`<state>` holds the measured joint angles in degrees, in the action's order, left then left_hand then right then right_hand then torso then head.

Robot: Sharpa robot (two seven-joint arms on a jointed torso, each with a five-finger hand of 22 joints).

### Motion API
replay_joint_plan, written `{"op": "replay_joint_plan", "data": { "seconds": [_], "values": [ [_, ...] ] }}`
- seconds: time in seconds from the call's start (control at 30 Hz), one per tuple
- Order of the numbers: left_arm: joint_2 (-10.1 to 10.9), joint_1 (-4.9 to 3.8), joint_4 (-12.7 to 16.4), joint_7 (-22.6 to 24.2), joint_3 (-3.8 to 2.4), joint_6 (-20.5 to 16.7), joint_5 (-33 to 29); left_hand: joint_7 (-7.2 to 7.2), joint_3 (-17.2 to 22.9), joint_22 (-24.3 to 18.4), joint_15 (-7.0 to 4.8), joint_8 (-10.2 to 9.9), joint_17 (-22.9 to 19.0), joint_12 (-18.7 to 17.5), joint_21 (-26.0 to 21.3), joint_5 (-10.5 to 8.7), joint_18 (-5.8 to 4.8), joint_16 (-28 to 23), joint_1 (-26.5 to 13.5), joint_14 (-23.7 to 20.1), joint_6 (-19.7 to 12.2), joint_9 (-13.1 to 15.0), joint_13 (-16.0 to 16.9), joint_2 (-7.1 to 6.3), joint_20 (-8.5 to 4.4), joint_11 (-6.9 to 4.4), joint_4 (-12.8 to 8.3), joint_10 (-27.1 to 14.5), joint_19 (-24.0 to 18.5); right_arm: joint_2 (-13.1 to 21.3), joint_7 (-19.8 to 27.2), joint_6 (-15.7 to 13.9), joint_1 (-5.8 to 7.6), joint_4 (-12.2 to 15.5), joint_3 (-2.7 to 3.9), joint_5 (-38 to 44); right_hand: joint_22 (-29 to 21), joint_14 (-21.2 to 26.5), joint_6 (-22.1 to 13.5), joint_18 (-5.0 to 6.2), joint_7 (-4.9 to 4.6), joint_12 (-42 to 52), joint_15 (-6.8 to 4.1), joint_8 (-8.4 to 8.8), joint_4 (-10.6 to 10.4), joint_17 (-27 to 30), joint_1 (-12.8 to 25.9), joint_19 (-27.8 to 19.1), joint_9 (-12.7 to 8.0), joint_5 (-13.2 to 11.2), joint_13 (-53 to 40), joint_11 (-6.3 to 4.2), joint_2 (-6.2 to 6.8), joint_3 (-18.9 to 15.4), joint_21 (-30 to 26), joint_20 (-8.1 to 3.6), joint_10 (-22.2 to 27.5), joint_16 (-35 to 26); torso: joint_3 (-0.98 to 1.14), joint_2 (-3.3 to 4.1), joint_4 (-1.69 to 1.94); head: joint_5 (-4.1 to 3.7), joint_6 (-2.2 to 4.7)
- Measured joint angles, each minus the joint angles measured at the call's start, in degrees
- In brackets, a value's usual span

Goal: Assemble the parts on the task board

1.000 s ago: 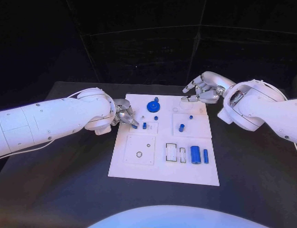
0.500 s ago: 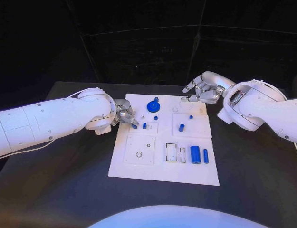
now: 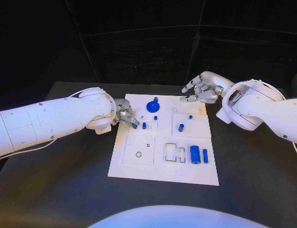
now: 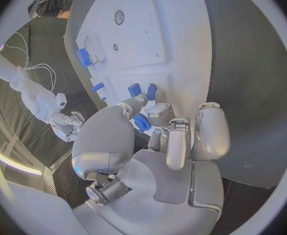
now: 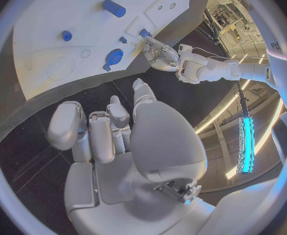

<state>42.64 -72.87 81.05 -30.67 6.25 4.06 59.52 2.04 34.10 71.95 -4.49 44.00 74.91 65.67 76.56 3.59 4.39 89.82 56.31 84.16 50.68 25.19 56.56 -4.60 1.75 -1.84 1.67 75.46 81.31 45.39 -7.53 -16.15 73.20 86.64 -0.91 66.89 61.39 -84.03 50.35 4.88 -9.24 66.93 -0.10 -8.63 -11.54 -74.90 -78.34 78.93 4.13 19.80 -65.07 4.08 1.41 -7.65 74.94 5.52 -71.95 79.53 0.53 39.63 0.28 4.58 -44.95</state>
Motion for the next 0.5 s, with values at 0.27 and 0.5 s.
{"op": "replay_joint_plan", "data": {
  "seconds": [0.27,0.5],
  "values": [
    [-0.1,0.00,-0.3,-0.1,0.00,0.1,0.0,-0.03,-0.4,0.4,-0.21,0.2,0.0,0.3,0.0,0.00,0.00,0.0,-0.9,-0.2,0.4,0.0,0.5,-0.34,0.00,-0.21,0.4,0.2,0.0,0.0,0.1,0.0,0.00,0.0,0.00,0.0,-0.1,0.0,0.0,0.00,0.00,0.0,0.00,0.00,0.0,0.1,0.0,0.0,0.0,0.0,0.2,0.00,0.00,0.0,0.0,0.00,0.0,-0.2,-0.01,0.00,0.00,-0.09,-0.10],
    [-0.1,0.00,-0.6,-0.1,-0.01,0.2,0.0,-0.07,-2.6,0.6,-0.21,0.5,0.0,0.7,0.3,-0.07,0.00,0.0,-3.2,-0.2,0.8,-0.1,0.7,-1.03,-0.19,0.00,1.7,0.4,0.2,0.0,0.1,0.0,0.00,-0.1,0.00,0.0,-0.1,0.0,0.0,0.00,0.00,0.0,0.00,0.00,0.0,0.1,0.0,0.0,0.0,0.0,0.2,0.00,0.00,0.0,0.0,0.00,0.0,-0.2,-0.01,-0.02,0.00,-0.15,-0.14]
  ]
}}
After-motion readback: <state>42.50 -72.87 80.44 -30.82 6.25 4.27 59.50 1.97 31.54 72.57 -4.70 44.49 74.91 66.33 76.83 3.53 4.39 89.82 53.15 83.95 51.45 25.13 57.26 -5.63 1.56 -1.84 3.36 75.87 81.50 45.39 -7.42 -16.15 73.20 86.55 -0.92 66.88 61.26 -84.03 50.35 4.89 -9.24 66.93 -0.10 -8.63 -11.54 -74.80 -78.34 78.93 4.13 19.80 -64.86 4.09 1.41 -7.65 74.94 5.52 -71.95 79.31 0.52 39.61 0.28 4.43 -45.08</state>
